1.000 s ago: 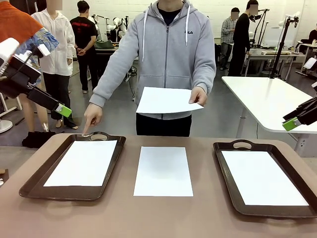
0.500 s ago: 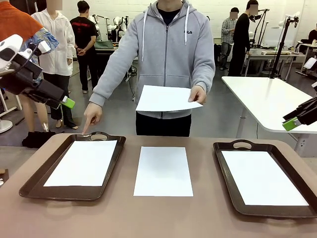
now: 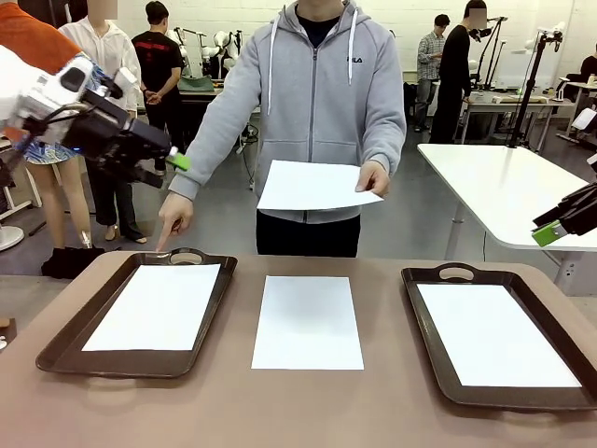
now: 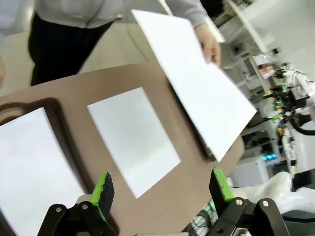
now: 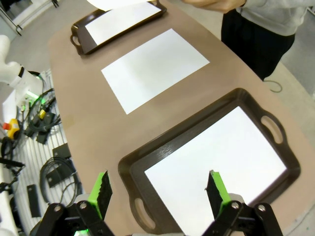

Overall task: Sort the A4 documents.
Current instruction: Receive the A4 Paper.

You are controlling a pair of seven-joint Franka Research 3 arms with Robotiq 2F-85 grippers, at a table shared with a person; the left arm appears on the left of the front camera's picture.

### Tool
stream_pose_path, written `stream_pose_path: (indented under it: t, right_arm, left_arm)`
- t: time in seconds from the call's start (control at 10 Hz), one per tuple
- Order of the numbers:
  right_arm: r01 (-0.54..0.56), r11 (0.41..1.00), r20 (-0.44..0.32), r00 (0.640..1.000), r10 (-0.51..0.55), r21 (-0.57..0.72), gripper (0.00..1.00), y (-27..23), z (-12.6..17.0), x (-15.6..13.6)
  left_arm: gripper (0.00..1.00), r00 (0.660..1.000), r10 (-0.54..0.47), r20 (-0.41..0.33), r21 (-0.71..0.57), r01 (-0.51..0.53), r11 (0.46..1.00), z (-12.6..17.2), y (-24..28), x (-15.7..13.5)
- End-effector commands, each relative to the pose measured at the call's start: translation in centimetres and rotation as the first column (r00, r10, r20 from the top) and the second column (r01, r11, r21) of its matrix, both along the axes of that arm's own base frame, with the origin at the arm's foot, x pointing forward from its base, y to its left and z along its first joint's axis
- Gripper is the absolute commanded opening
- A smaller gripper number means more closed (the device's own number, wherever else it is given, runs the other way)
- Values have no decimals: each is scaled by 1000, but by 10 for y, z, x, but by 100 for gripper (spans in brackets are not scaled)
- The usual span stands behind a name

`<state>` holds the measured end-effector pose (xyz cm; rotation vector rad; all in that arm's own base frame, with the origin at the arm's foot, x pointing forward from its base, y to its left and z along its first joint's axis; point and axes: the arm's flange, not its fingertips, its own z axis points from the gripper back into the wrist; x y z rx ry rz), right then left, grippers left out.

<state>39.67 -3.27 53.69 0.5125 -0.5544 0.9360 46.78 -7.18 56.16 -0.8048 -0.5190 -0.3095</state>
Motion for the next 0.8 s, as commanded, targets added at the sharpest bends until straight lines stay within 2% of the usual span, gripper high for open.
stream_pose_path:
  t: [0.0,0.3,0.5,0.7]
  right_arm:
    - [-3,1000,-4,1000,3,0,100,0,-1,0]
    - [-3,1000,-4,1000,3,0,100,0,-1,0]
    - [-3,1000,-4,1000,3,0,100,0,-1,0]
    - [-3,1000,-4,1000,3,0,100,0,-1,0]
  left_arm:
    - [100,994,-46,-98,-123,34,992,-15,-3,52]
    - [100,975,-52,-217,-232,1,973,-56,-28,94]
    - [100,963,-80,-259,-337,-13,941,-73,-50,111]
    - [100,962,-85,-258,-412,-30,911,-82,-66,122]
